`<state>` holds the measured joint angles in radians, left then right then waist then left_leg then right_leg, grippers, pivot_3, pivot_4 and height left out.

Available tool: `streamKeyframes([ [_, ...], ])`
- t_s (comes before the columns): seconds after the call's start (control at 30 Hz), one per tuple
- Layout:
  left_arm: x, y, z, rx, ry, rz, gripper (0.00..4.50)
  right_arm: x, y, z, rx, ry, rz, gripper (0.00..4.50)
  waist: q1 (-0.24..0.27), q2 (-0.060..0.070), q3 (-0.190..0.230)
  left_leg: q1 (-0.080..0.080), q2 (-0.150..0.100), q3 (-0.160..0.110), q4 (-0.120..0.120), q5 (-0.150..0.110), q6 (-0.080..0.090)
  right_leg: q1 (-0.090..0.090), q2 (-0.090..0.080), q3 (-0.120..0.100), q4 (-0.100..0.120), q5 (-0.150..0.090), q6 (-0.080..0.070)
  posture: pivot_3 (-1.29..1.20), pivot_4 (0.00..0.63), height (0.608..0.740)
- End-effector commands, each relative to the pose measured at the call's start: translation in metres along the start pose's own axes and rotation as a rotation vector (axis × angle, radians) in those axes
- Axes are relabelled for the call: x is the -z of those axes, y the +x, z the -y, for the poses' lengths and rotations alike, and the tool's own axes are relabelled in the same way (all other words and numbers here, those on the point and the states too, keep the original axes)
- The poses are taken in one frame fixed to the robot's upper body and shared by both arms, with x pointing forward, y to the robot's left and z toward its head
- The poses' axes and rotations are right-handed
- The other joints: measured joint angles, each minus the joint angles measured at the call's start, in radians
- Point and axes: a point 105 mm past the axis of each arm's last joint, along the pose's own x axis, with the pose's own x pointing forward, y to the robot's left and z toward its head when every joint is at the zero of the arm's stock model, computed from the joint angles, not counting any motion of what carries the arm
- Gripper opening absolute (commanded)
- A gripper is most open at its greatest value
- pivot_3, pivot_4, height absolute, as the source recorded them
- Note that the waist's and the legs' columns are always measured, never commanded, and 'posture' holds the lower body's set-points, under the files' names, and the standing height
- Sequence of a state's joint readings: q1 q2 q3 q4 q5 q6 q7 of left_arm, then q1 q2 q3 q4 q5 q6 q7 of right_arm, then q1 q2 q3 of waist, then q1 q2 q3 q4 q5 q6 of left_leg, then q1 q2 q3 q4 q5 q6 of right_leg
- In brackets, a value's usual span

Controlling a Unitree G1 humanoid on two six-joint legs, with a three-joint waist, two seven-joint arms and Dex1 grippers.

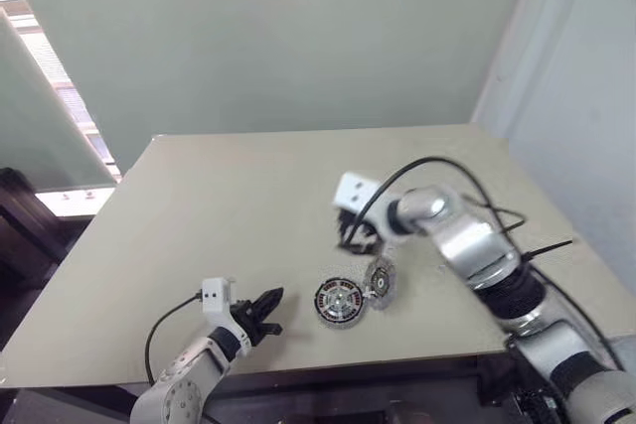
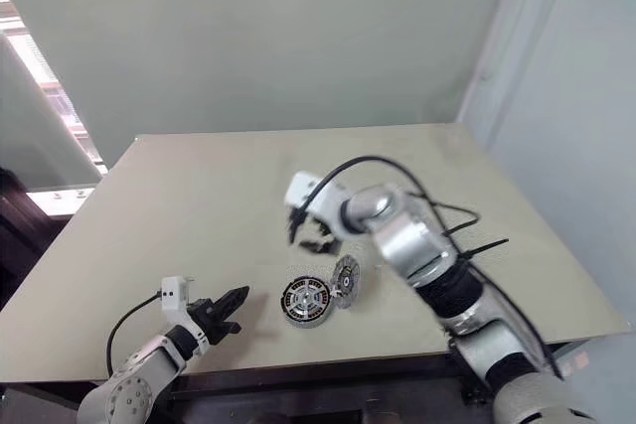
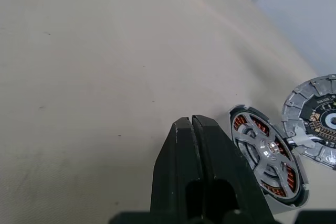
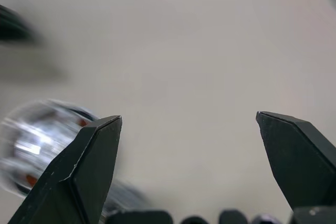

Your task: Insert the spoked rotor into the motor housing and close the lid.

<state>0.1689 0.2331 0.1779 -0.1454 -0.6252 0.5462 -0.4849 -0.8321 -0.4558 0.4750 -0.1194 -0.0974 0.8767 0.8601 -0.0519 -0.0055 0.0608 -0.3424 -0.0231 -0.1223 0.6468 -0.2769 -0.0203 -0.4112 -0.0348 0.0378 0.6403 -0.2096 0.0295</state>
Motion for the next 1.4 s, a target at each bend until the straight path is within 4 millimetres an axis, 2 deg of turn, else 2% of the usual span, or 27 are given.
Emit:
streamKeyframes([
  [0.03, -0.009, 0.002, 0.004, 0.025, 0.024, 0.023, 0.0, 0.017, -0.012, 0.024, 0.083, -0.062, -0.053, 4.48, 0.001, 0.0, 0.0, 0.0, 0.0, 0.0, -0.001, 0.0, 0.0, 0.0, 0.0, 0.0, 0.0, 0.0, 0.0, 0.0, 0.0, 0.74],
  [0.1, -0.009, 0.002, 0.004, 0.026, 0.026, 0.02, 0.0, 0.032, -0.017, 0.03, 0.1, -0.075, -0.105, 4.48, 0.002, 0.0, 0.0, 0.0, 0.001, 0.001, -0.002, 0.0, 0.0, -0.001, 0.001, 0.0, 0.0, 0.0, 0.0, 0.0, 0.0, 0.74],
  [0.2, -0.009, 0.003, 0.004, 0.027, 0.027, 0.017, 0.0, 0.062, -0.023, 0.03, 0.083, -0.093, -0.211, 4.48, 0.002, 0.0, 0.0, 0.0, 0.0, 0.002, -0.002, 0.0, 0.0, -0.001, 0.001, 0.001, 0.0, 0.0, 0.0, 0.0, 0.0, 0.74],
  [0.27, -0.009, 0.003, 0.004, 0.027, 0.029, 0.014, 0.0, 0.076, -0.023, 0.023, 0.044, -0.093, -0.255, 4.48, 0.002, 0.0, 0.0, 0.0, 0.0, 0.002, -0.001, 0.0, 0.001, 0.0, 0.001, 0.001, 0.0, 0.0, 0.0, 0.0, 0.0, 0.74],
  [0.37, -0.01, 0.002, 0.004, 0.026, 0.031, 0.012, 0.0, 0.085, -0.02, 0.006, -0.028, -0.072, -0.268, 4.48, 0.002, 0.0, 0.0, 0.0, 0.001, 0.002, -0.001, 0.0, 0.001, 0.0, 0.001, 0.001, 0.0, 0.0, 0.0, 0.0, 0.0, 0.74],
  [0.63, -0.011, -0.002, 0.003, 0.022, 0.038, 0.007, 0.0, 0.073, -0.005, -0.029, -0.145, 0.05, -0.158, 4.48, 0.002, 0.0, 0.001, 0.0, 0.001, 0.002, 0.0, 0.0, 0.001, 0.0, 0.001, 0.001, 0.0, 0.0, 0.0, 0.0, 0.0, 0.74],
  [1.0, -0.009, -0.003, 0.003, 0.018, 0.036, 0.004, 0.0, 0.058, 0.011, -0.049, -0.189, 0.206, -0.077, 4.48, 0.002, 0.0, 0.0, 0.0, 0.001, 0.001, 0.001, 0.0, 0.001, 0.0, 0.001, 0.001, 0.001, 0.0, 0.0, 0.0, 0.0, 0.74],
  [1.4, -0.009, -0.002, 0.002, 0.011, 0.037, 0.003, 0.0, 0.041, 0.033, -0.071, -0.242, 0.264, 0.011, 4.48, 0.002, 0.0, 0.0, 0.0, 0.001, 0.001, 0.001, 0.0, 0.001, 0.001, 0.002, 0.001, 0.001, 0.0, 0.0, 0.0, 0.0, 0.74],
])
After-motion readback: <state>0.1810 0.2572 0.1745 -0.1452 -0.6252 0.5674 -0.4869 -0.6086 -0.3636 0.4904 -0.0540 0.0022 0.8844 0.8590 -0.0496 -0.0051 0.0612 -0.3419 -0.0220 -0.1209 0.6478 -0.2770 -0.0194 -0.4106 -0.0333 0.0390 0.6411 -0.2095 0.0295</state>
